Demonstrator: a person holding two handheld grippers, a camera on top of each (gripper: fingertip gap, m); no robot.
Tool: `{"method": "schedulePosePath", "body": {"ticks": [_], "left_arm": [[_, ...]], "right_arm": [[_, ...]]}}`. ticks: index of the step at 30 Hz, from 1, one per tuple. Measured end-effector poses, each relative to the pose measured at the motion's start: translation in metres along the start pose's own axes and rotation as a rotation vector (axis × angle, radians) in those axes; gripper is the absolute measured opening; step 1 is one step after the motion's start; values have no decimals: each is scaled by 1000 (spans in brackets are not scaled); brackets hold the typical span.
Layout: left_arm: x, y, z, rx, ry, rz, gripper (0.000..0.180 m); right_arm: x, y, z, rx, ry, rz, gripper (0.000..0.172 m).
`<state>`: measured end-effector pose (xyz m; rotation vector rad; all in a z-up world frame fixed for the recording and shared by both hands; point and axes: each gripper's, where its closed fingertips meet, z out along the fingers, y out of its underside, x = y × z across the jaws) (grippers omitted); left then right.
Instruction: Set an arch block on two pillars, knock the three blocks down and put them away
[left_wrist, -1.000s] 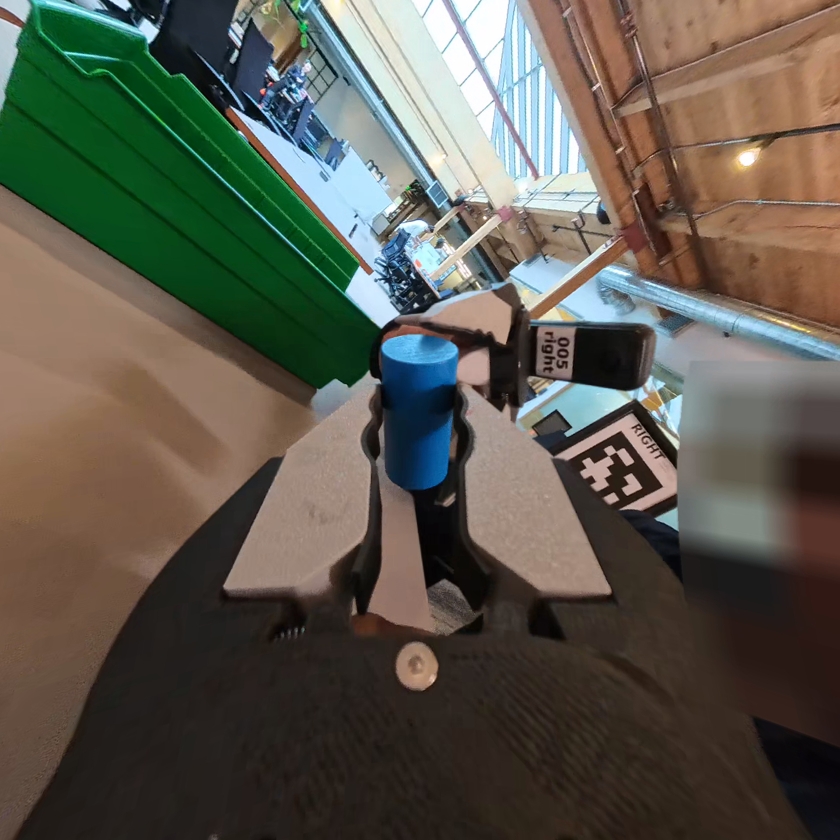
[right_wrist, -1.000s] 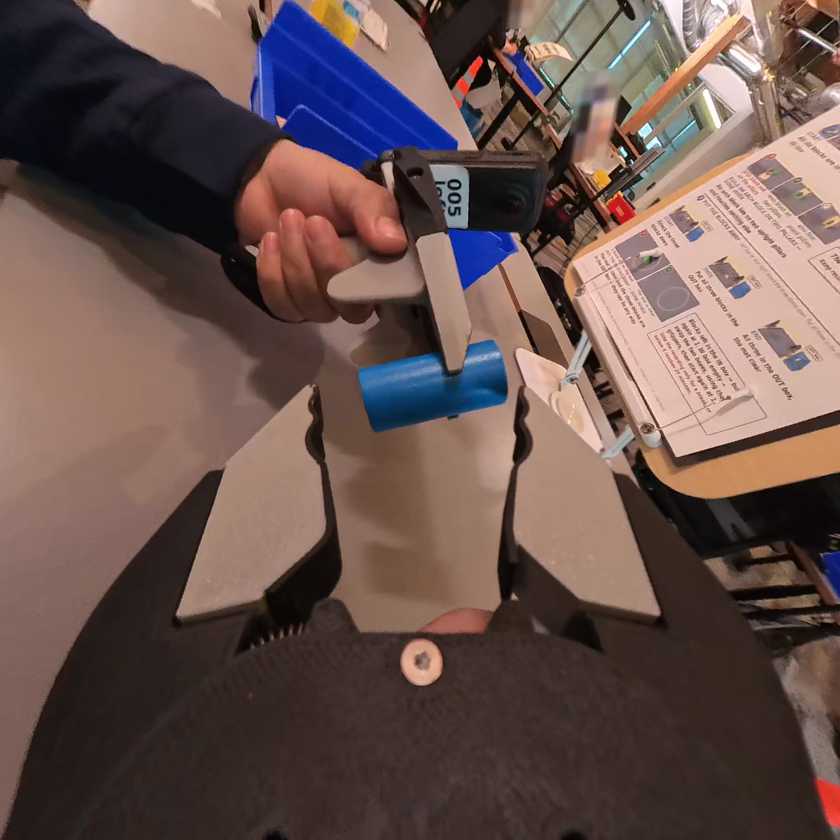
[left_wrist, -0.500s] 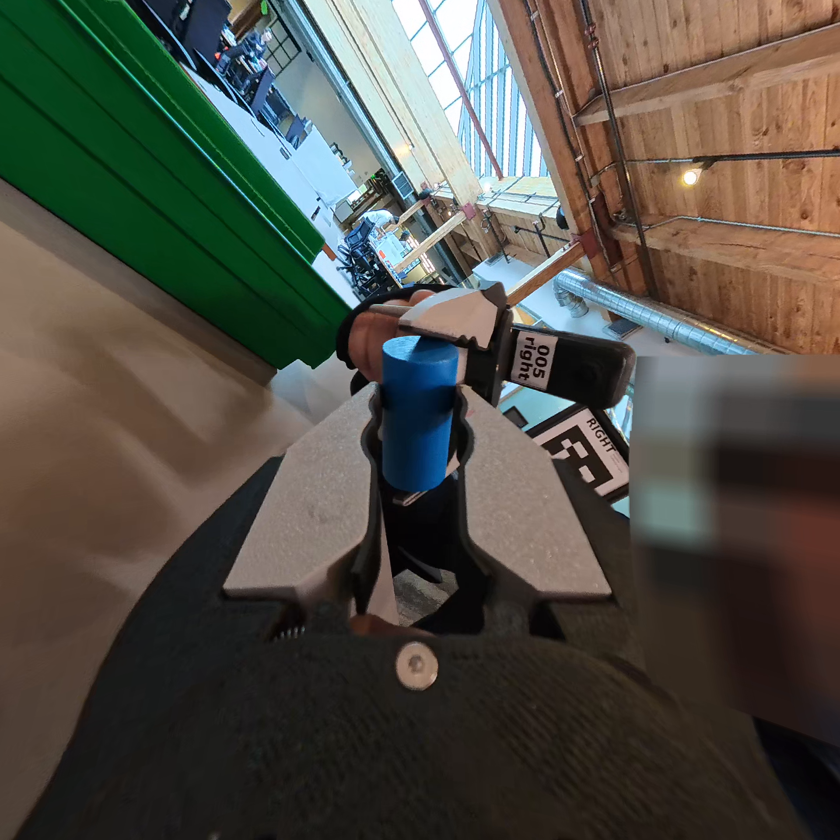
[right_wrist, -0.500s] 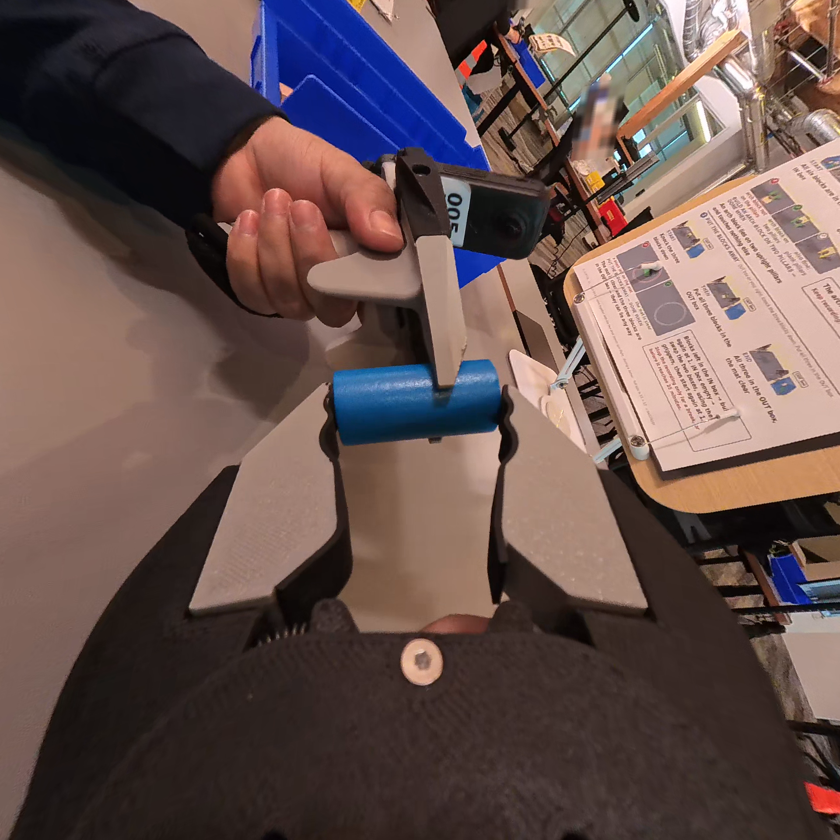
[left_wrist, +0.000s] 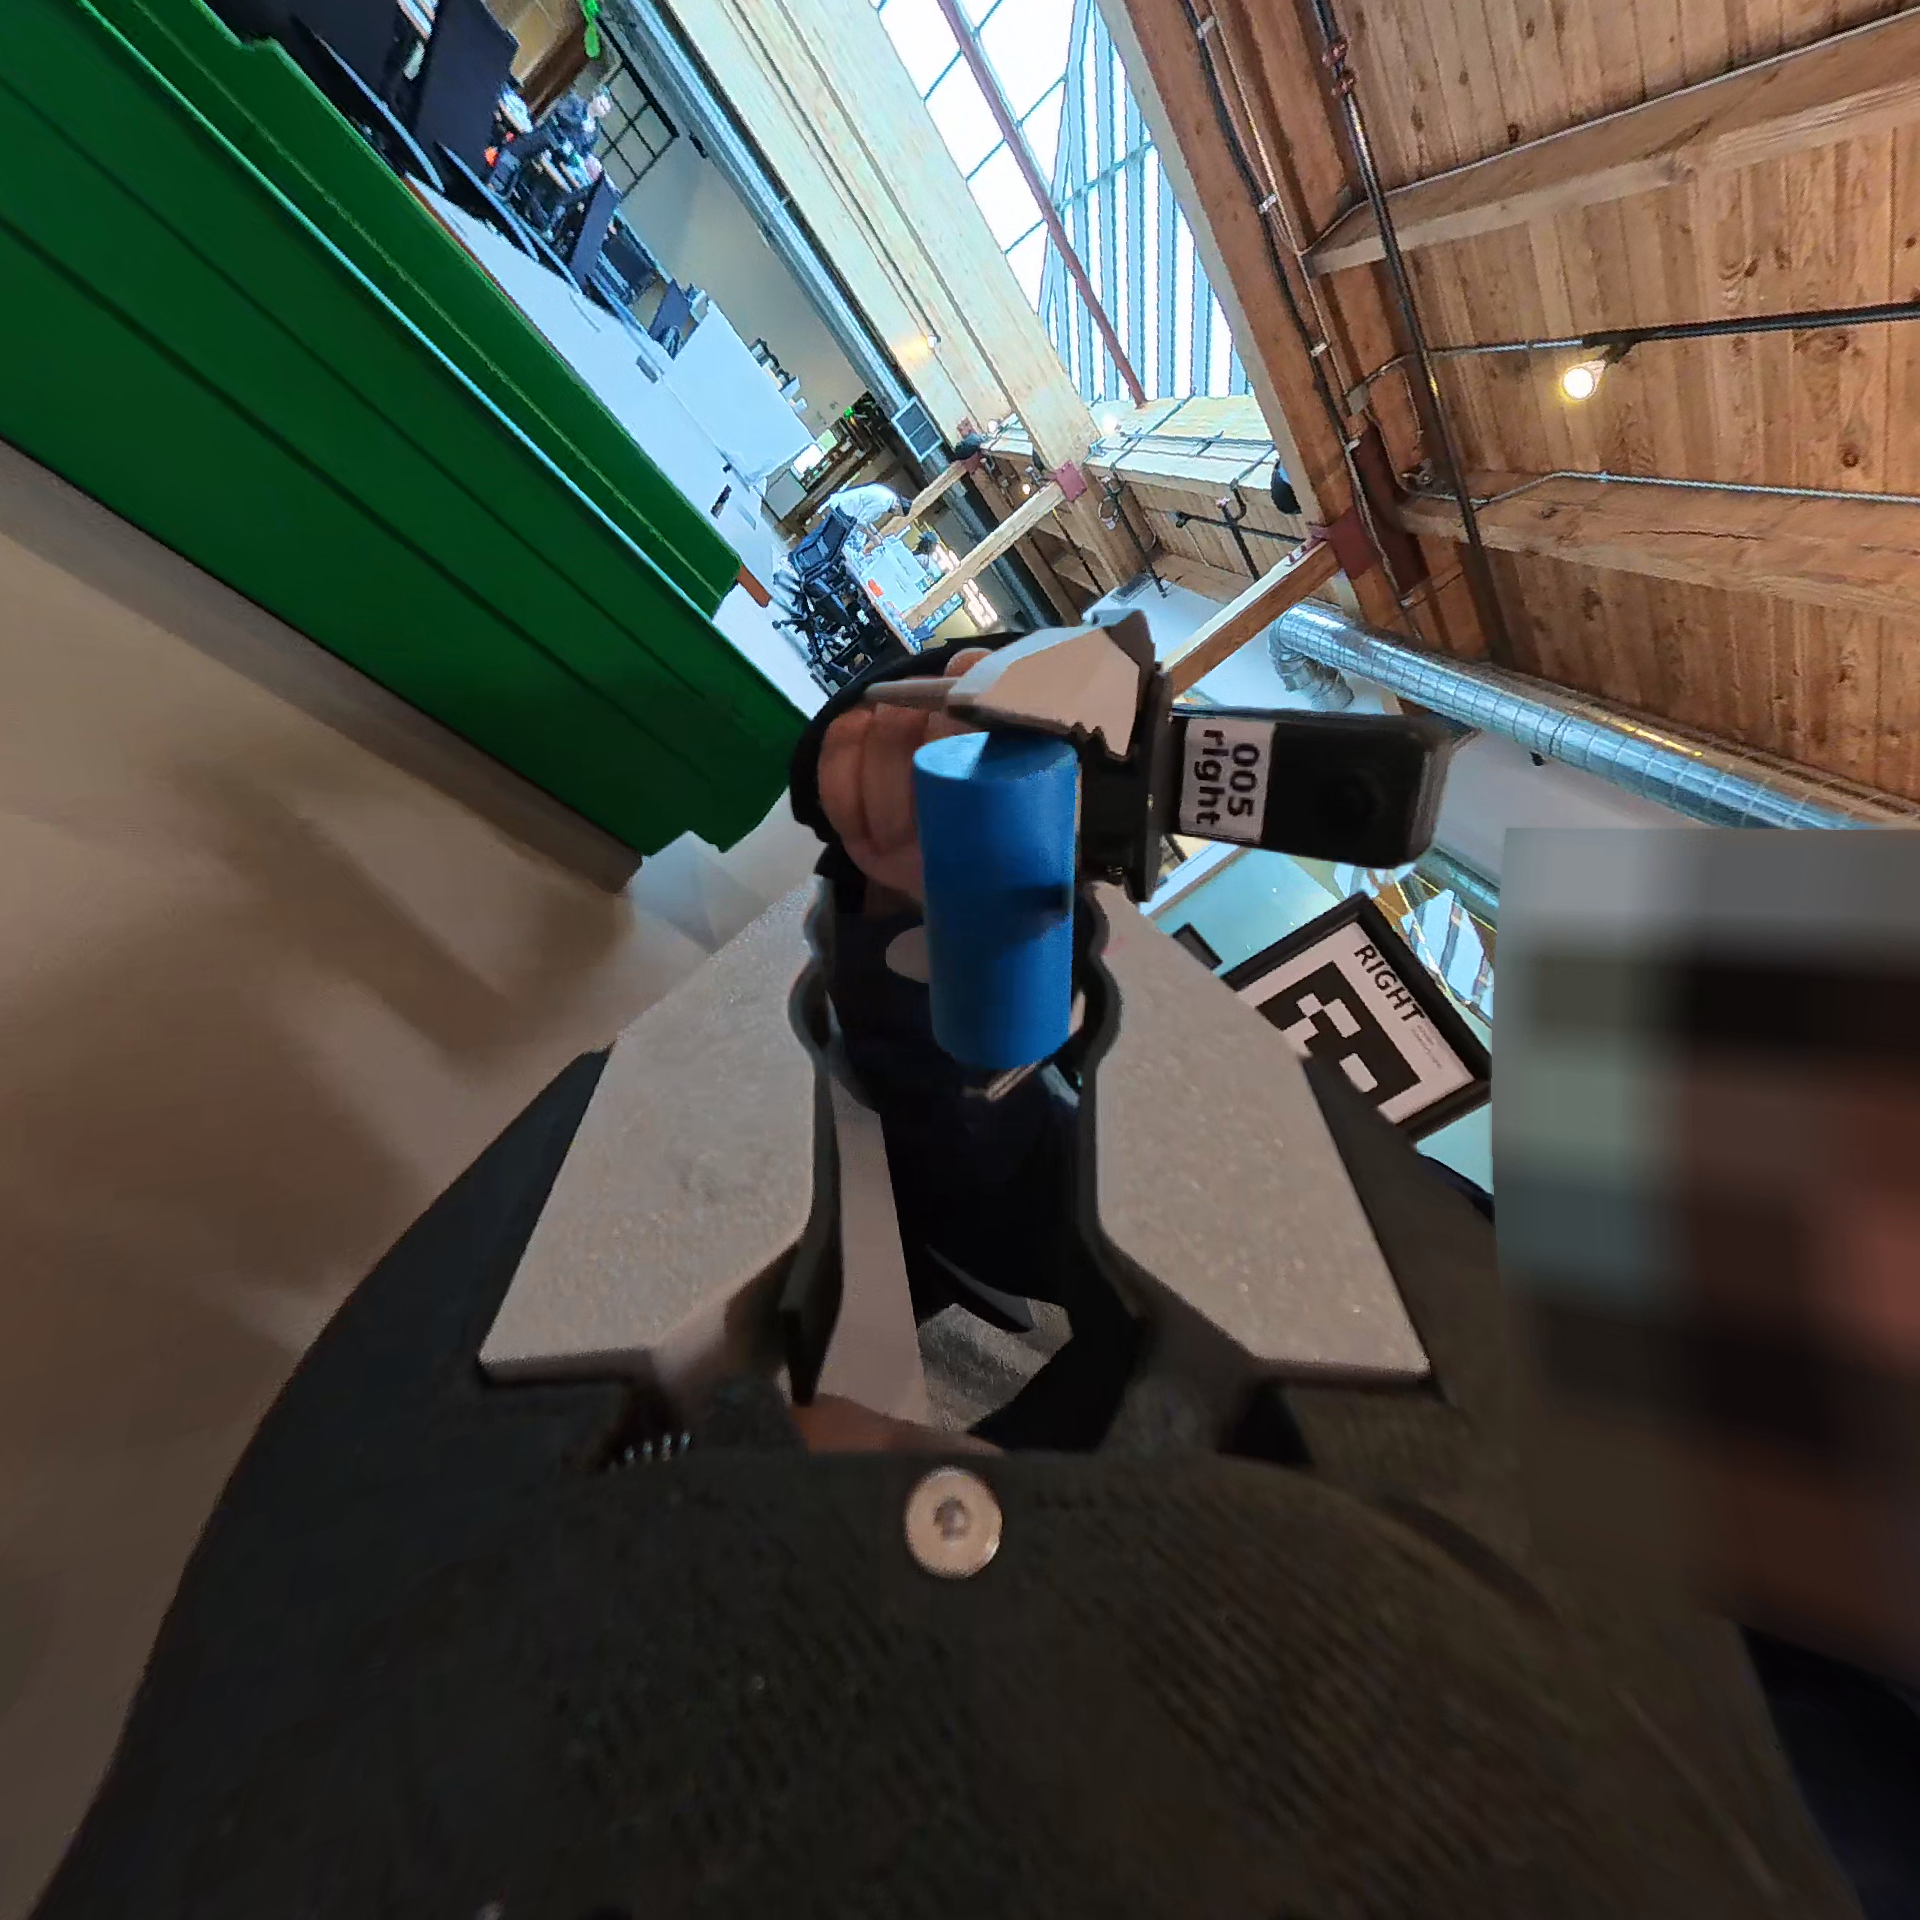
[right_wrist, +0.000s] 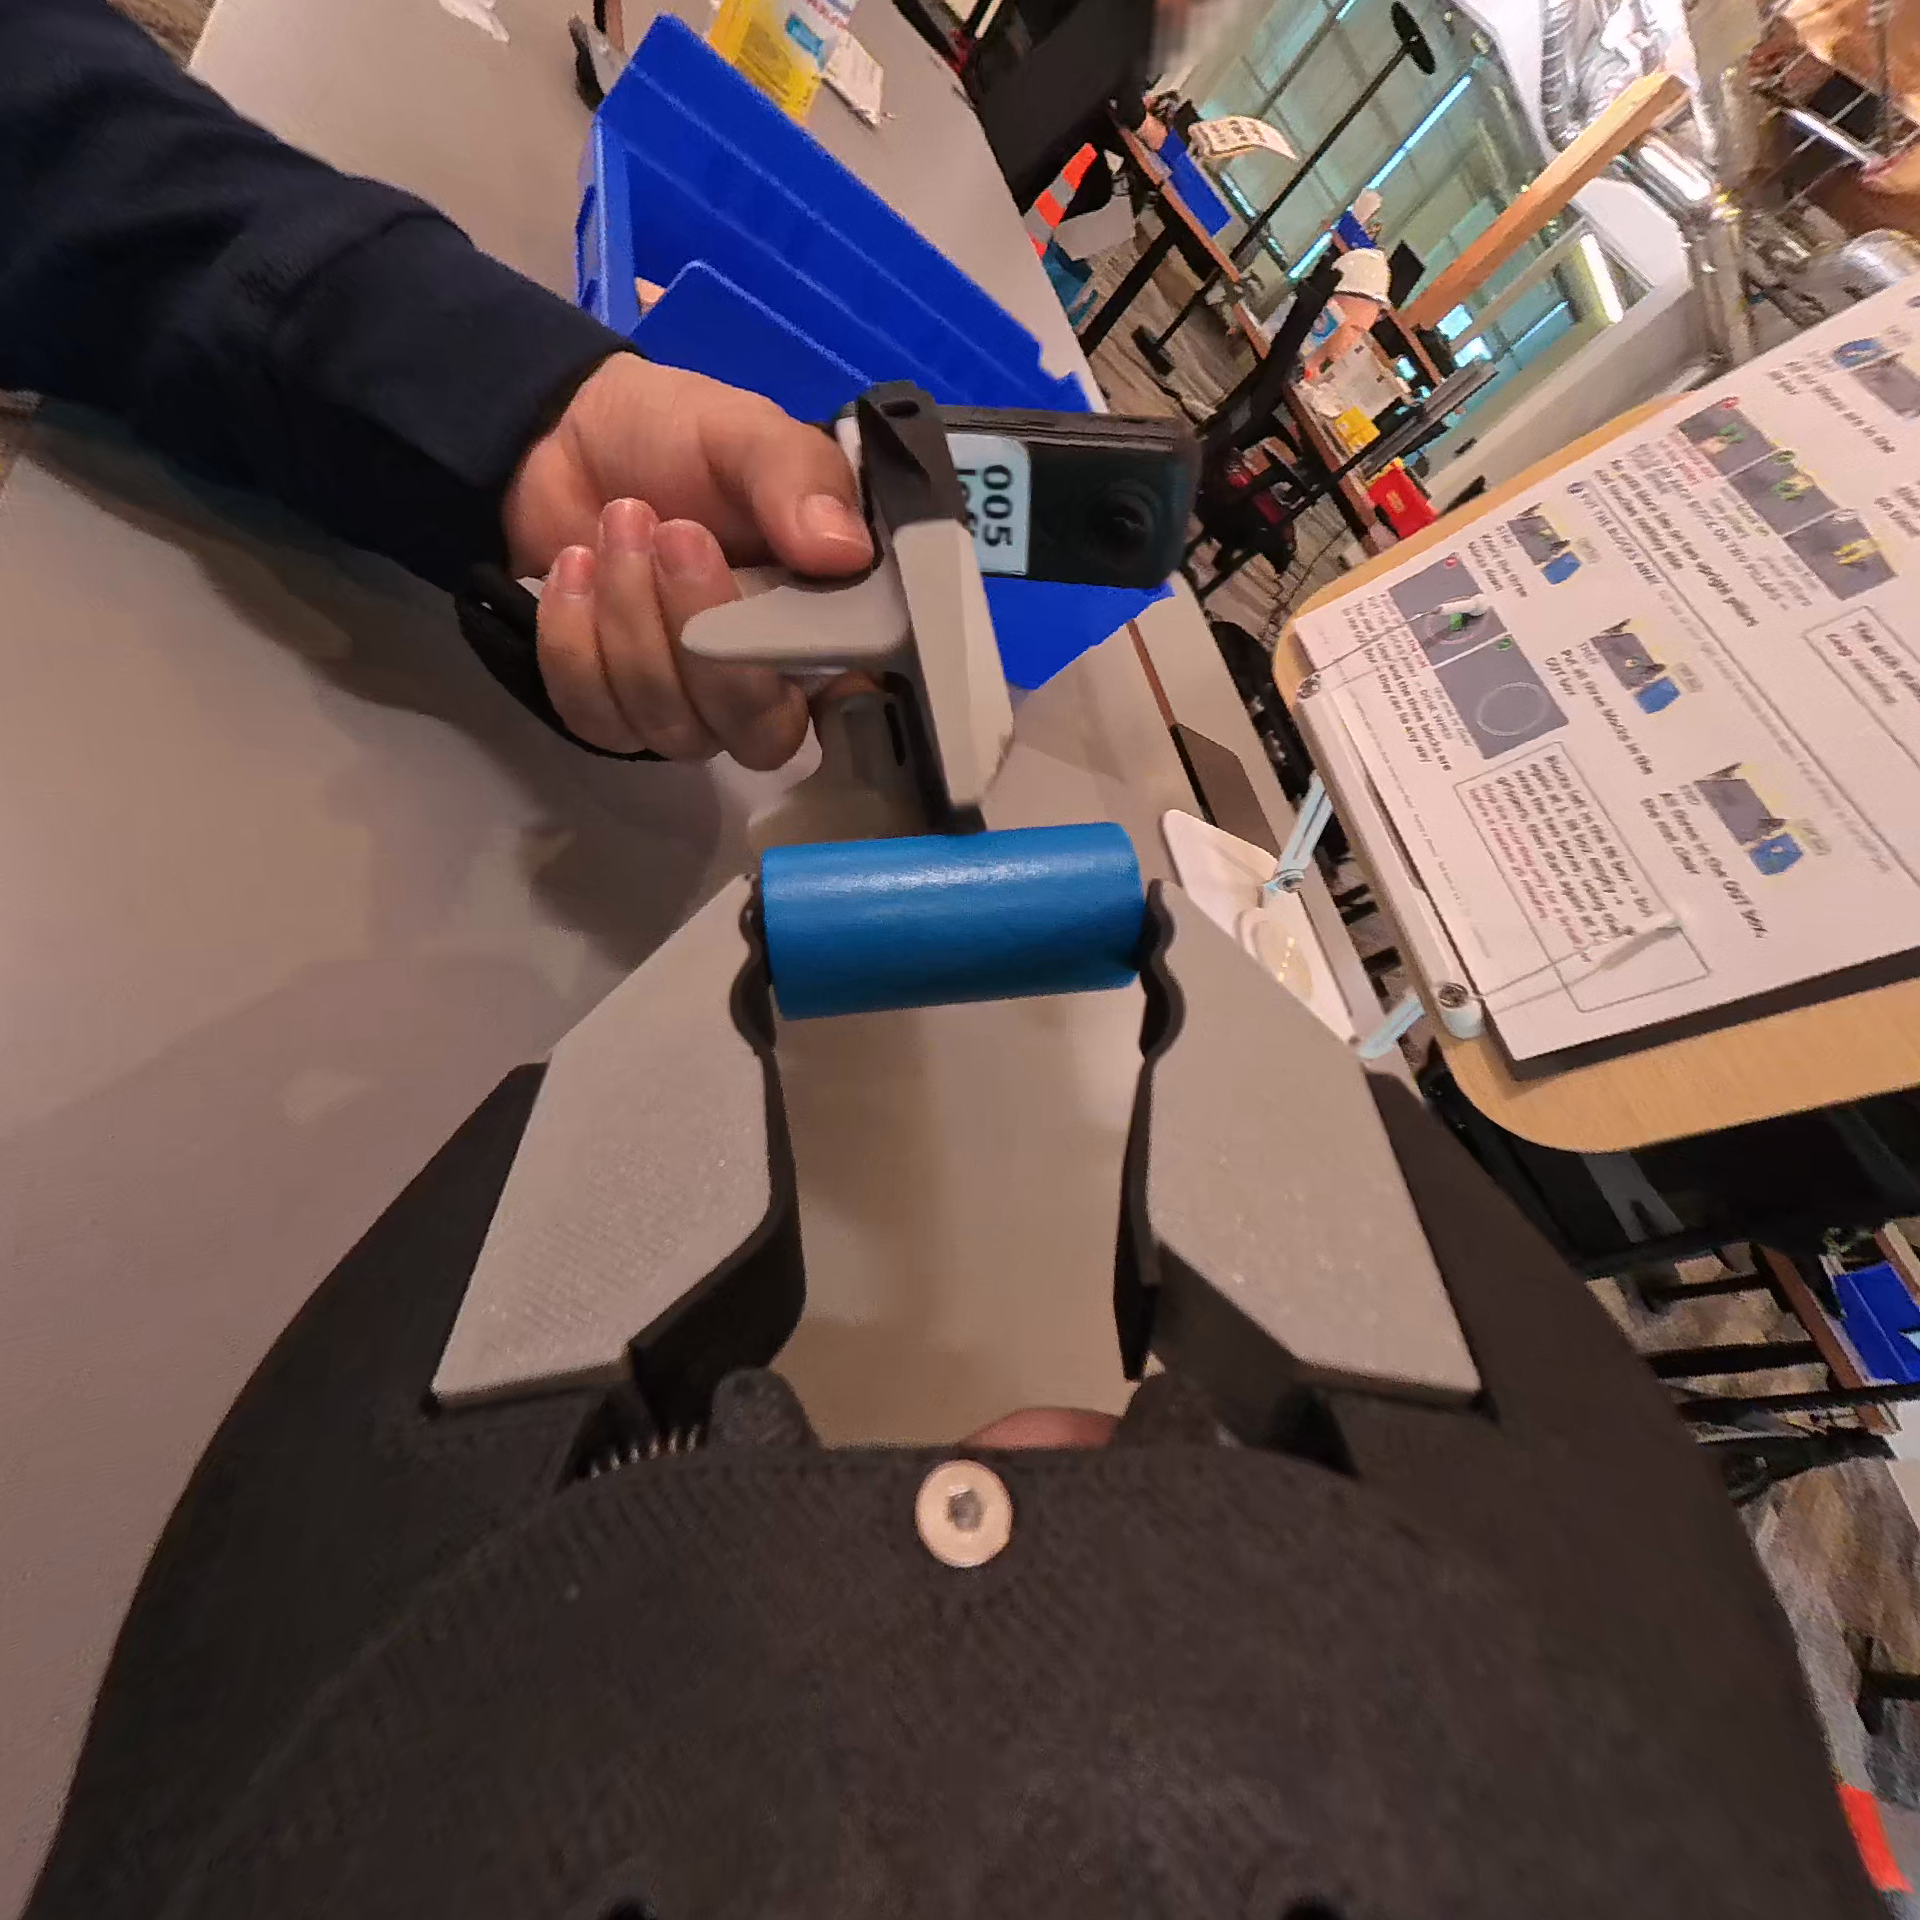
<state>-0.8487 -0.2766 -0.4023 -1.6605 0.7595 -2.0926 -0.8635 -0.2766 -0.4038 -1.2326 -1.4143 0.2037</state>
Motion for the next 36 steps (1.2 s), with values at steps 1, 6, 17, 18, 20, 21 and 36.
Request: {"method": "schedulePosePath", "body": {"ticks": [1,6,17,18,20,21,36], "left_arm": [[2,-3,-2,12,6,9,49],[-2,-4,-6,-10,-125,194,66],[-53,-6,-15,-77,-561,470,58],[-54,-7,-16,-70,-571,471,57],[-57,-13,-22,-50,-608,476,53],[-59,-16,-26,-38,-636,481,52],[-67,-43,-129,-243,-1143,586,59]], "right_arm": [[5,-1,-5,4,17,4,69],[49,3,-56,20,184,64,69],[132,210,-191,-631,723,639,69],[120,232,-187,-675,672,744,69],[98,258,-174,-708,561,905,69],[94,263,-171,-706,546,952,63],[137,152,-177,-324,649,802,52]]}}
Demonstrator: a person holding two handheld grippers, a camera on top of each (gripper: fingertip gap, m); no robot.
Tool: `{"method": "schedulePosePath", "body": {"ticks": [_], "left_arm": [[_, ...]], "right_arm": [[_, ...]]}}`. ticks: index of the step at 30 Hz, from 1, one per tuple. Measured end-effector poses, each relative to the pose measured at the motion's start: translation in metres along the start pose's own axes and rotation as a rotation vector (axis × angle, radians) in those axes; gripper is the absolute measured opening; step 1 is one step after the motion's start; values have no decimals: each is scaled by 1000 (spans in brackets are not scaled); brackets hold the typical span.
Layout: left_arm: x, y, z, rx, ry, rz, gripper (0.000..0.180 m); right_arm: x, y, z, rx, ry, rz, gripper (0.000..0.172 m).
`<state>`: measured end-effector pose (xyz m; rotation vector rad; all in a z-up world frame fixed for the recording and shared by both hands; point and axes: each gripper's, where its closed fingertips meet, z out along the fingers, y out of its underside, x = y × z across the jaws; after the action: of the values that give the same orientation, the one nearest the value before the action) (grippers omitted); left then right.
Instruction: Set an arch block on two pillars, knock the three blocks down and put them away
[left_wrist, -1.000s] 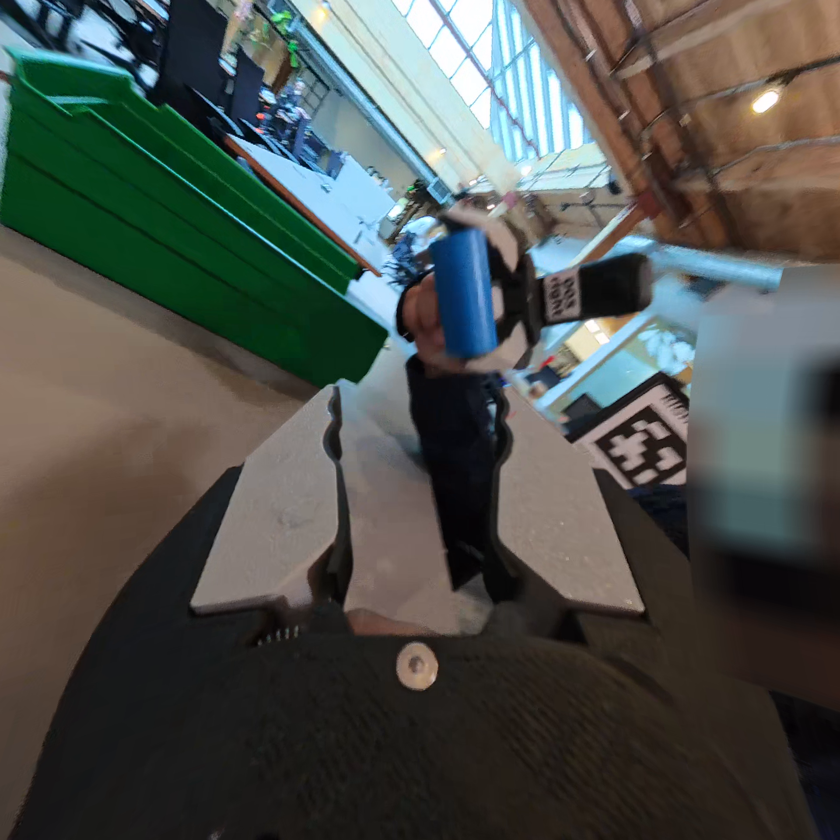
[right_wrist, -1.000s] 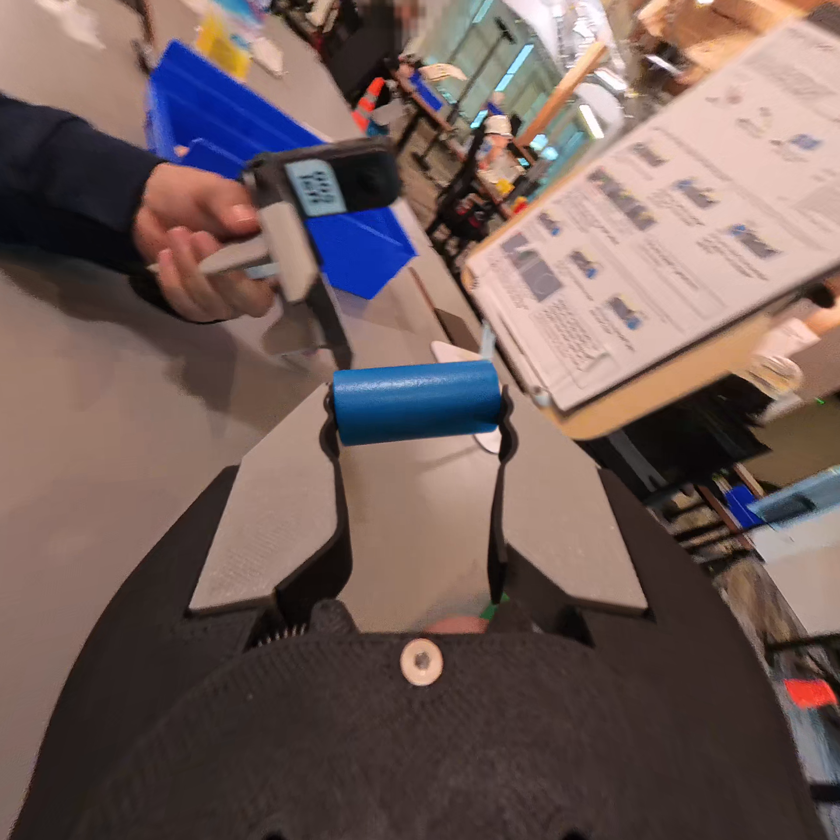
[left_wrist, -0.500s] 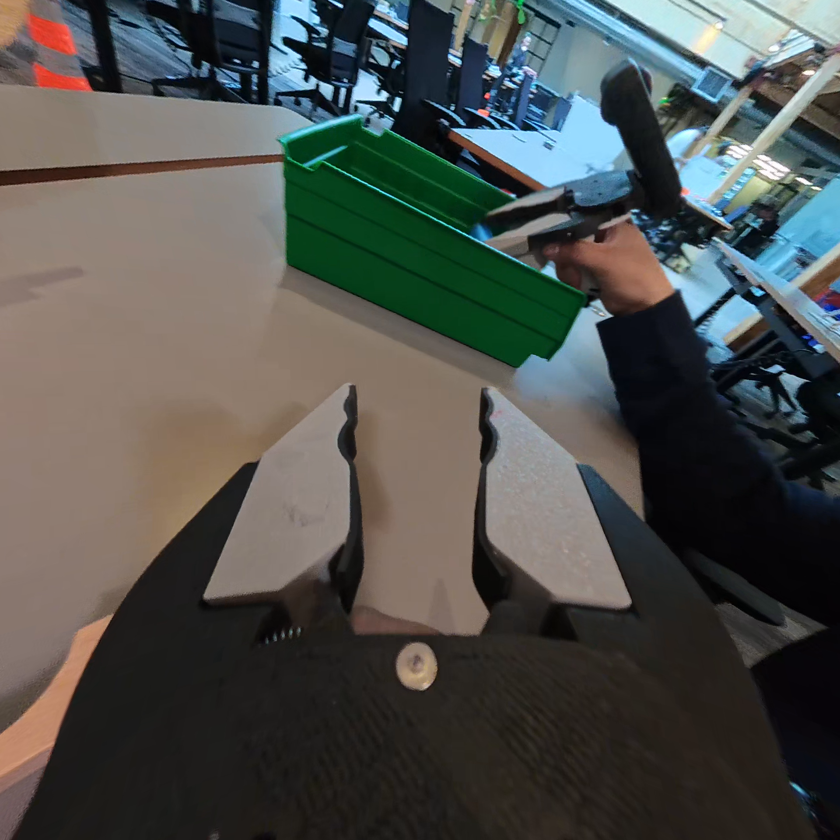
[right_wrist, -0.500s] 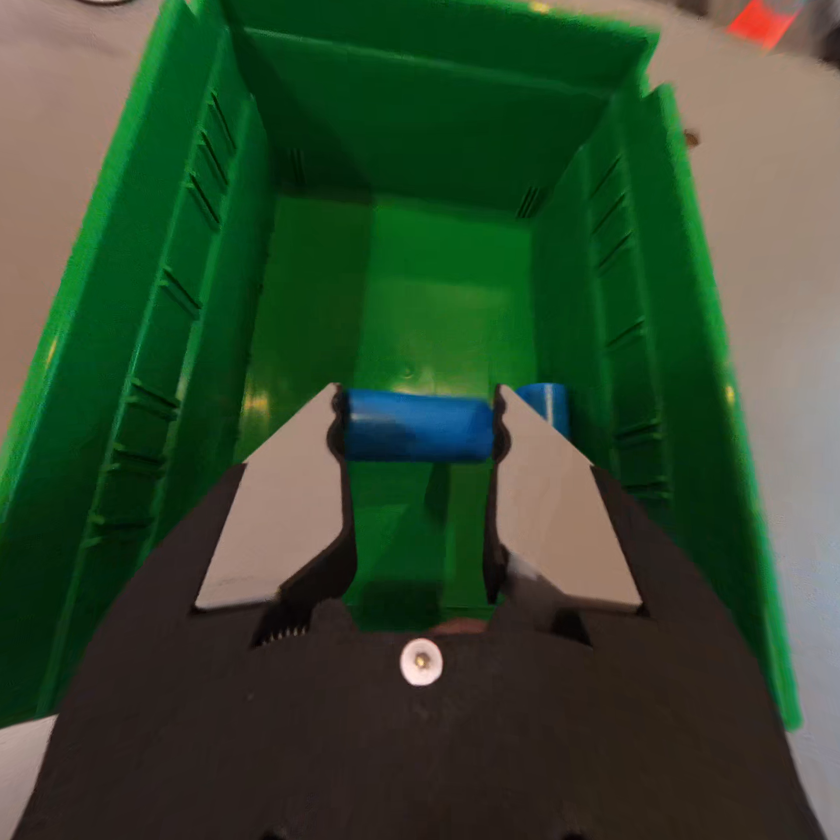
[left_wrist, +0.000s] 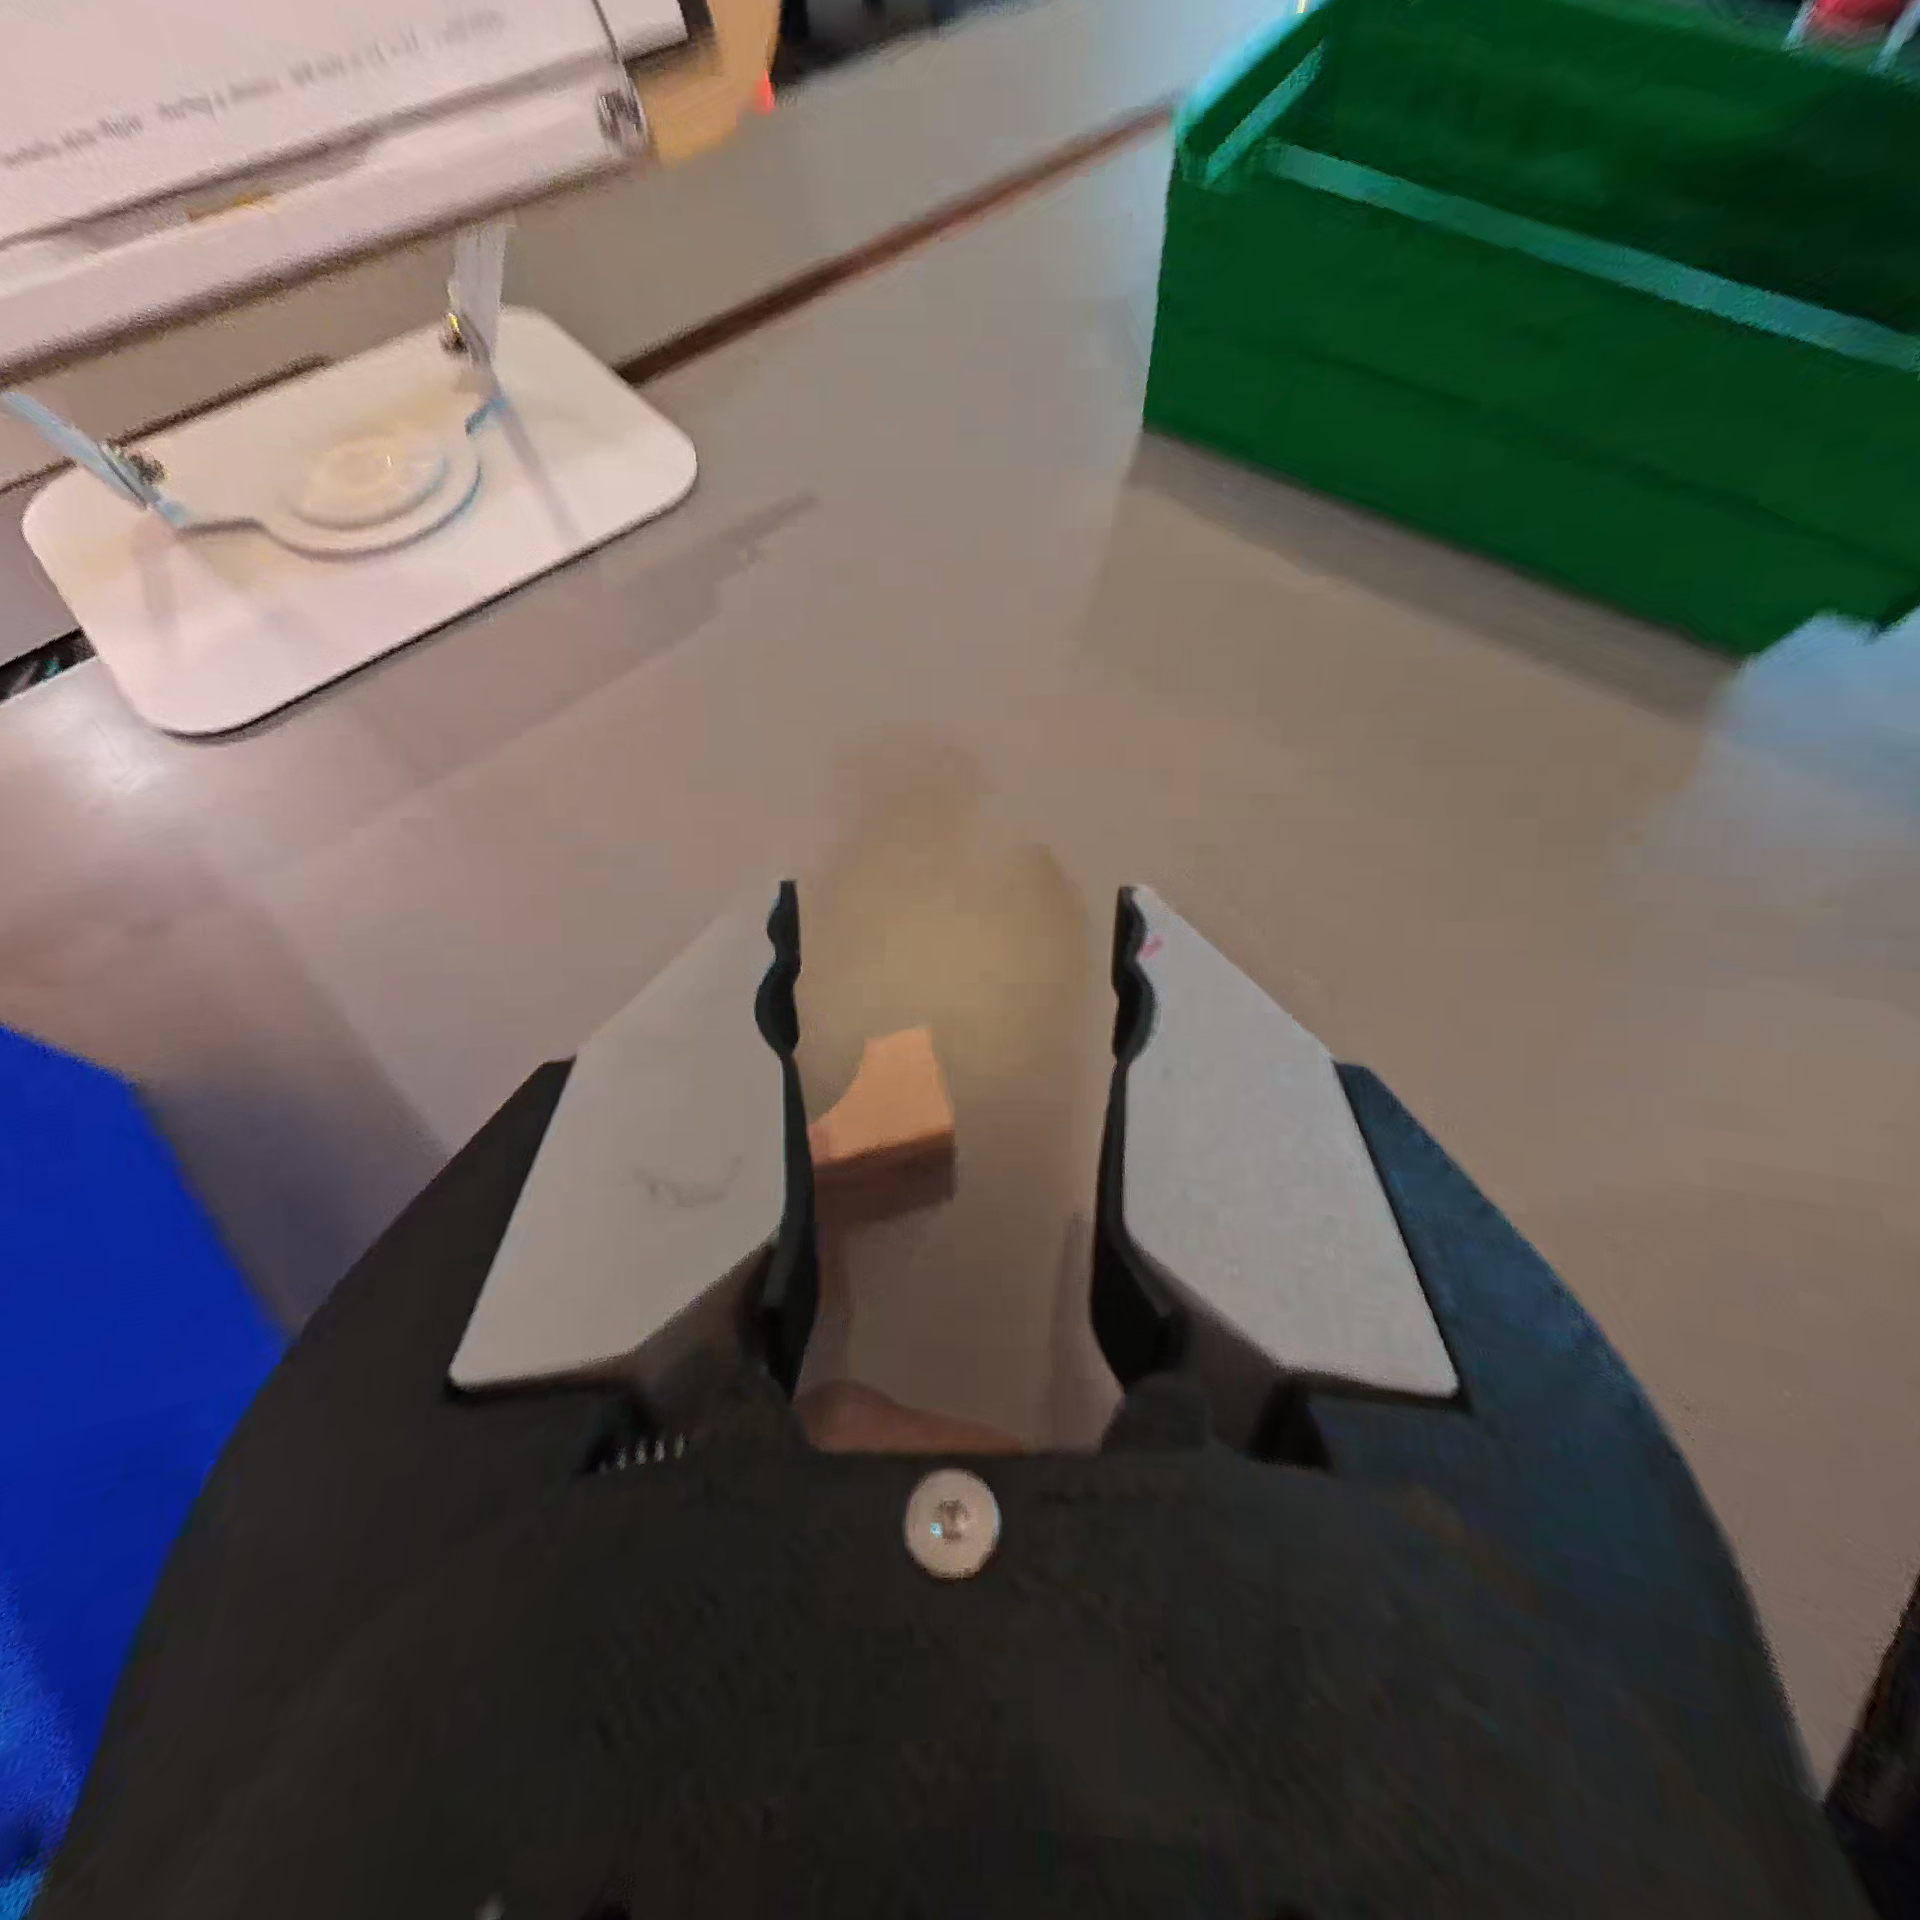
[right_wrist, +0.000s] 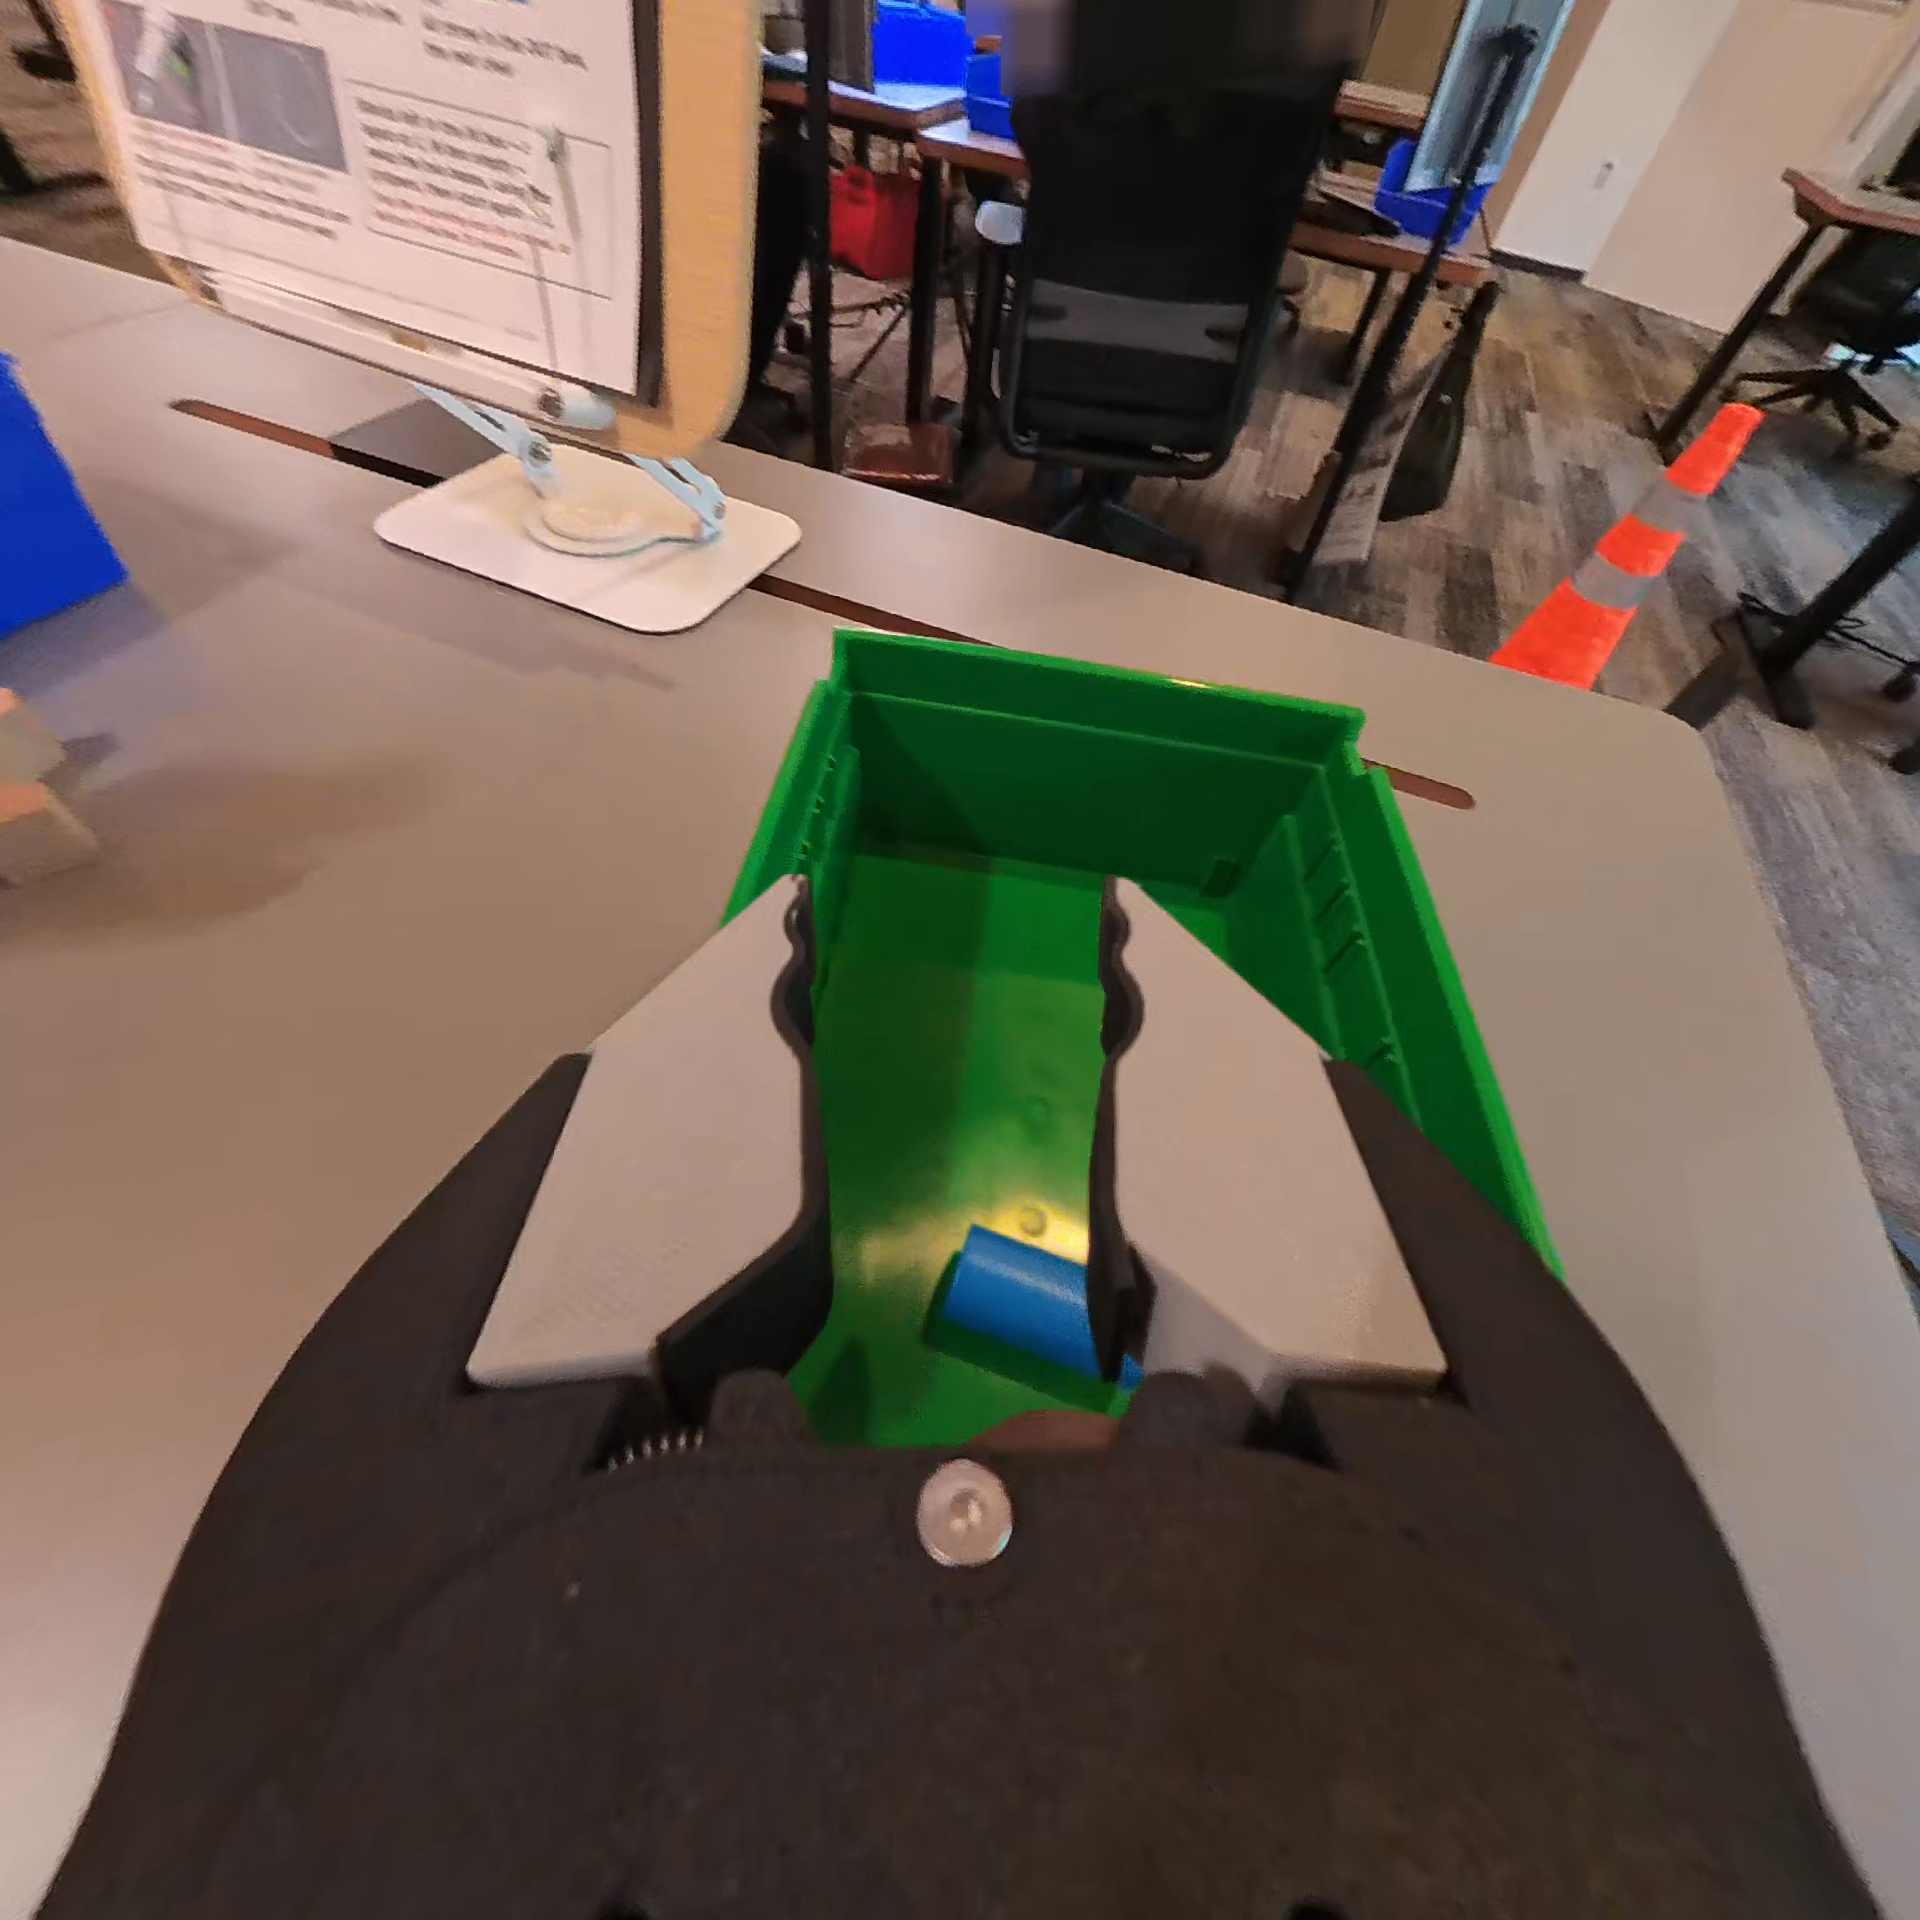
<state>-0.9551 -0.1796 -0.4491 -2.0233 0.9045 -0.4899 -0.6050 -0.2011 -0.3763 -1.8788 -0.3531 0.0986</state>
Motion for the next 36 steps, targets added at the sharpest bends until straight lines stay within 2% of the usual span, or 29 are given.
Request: {"method": "schedulePosePath", "body": {"ticks": [5,8,10,13,18,20,23,26,29,31,33,36], "left_arm": [[-2,44,6,-310,73,182,62],[-14,74,17,-479,6,290,60],[-15,88,26,-537,-10,326,59],[-5,82,39,-464,8,327,32],[0,68,49,-370,-21,438,31],[8,54,50,-266,-18,456,31],[31,19,45,-15,22,424,30],[79,-16,20,339,221,447,30],[129,-29,-24,554,477,502,31],[150,-26,-50,623,636,507,31],[165,-16,-68,634,744,544,31],[180,-4,-78,635,754,662,31]], "right_arm": [[-8,2,6,-21,-27,-6,53],[-13,0,5,-23,-29,-27,53],[-17,-3,3,-17,-34,-37,53],[-24,-6,2,-13,-49,-51,52],[-70,-14,4,-1,-228,-59,52],[-100,-21,3,17,-340,-67,52],[-153,-27,-1,31,-545,-84,51],[-200,-18,4,-17,-717,-79,54],[-234,-8,11,-64,-851,-52,58],[-250,-5,8,-73,-961,-27,60],[-258,-8,1,-41,-1045,-12,58],[-263,-14,-5,-44,-1161,128,61]]}}
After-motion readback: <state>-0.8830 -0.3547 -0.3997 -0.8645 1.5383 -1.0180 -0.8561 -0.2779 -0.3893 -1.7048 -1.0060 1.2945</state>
